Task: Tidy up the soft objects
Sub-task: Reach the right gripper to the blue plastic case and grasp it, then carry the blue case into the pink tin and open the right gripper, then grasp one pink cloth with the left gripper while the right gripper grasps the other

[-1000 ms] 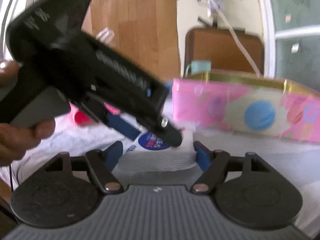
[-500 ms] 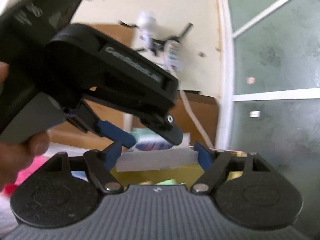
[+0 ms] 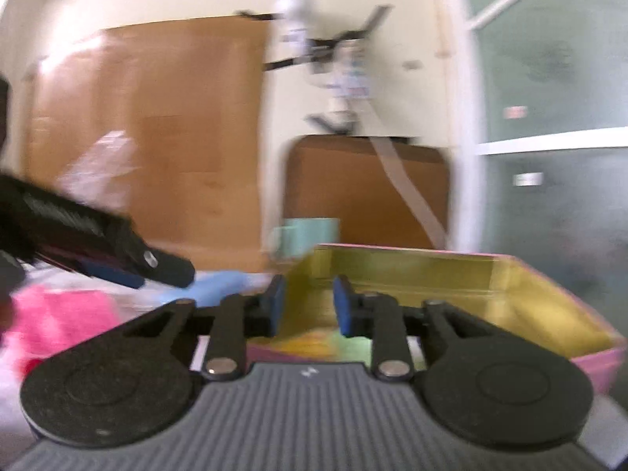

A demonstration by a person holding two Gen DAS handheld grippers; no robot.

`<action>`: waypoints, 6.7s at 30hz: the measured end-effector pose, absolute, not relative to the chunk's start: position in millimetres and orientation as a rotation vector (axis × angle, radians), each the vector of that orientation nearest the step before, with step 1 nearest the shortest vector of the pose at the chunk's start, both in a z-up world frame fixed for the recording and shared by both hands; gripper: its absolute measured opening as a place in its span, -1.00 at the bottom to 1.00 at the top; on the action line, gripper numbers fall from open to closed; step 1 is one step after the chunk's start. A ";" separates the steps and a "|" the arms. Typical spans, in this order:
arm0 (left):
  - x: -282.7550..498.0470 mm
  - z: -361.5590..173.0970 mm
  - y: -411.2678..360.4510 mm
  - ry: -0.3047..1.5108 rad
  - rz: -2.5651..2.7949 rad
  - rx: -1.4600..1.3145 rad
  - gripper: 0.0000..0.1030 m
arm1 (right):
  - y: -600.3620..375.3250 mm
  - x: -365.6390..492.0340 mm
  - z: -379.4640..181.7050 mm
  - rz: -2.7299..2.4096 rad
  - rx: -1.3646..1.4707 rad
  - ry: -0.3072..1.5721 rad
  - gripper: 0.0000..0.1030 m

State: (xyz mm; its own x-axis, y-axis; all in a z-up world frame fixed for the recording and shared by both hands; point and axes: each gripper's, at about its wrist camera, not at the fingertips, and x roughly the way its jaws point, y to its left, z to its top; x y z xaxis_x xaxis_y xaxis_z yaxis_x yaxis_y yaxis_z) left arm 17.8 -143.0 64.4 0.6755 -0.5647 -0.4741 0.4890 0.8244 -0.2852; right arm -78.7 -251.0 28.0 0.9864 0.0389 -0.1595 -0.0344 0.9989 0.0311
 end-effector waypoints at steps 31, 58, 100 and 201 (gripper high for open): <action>2.3 20.8 33.5 0.647 -0.268 -0.376 0.47 | -161.8 -66.0 -1.7 0.158 0.108 0.583 0.10; -38.1 13.1 -113.7 0.891 -0.616 -0.095 0.78 | -252.7 -188.7 -24.1 0.317 0.042 0.422 0.61; -82.8 9.6 -25.5 0.831 -0.508 -0.152 0.66 | -226.5 -101.7 3.4 0.470 0.335 0.533 0.16; -56.1 6.5 102.1 0.776 -0.179 -0.456 -0.17 | -78.5 -44.9 12.9 0.433 -0.082 0.528 -0.61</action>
State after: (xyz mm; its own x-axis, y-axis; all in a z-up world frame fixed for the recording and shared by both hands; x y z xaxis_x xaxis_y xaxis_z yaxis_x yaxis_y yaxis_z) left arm -56.1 102.1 6.5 0.7047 -0.3194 -0.6335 -0.0104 0.8882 -0.4594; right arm -44.9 -78.5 12.9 0.7759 0.3784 -0.5047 -0.4201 0.9068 0.0341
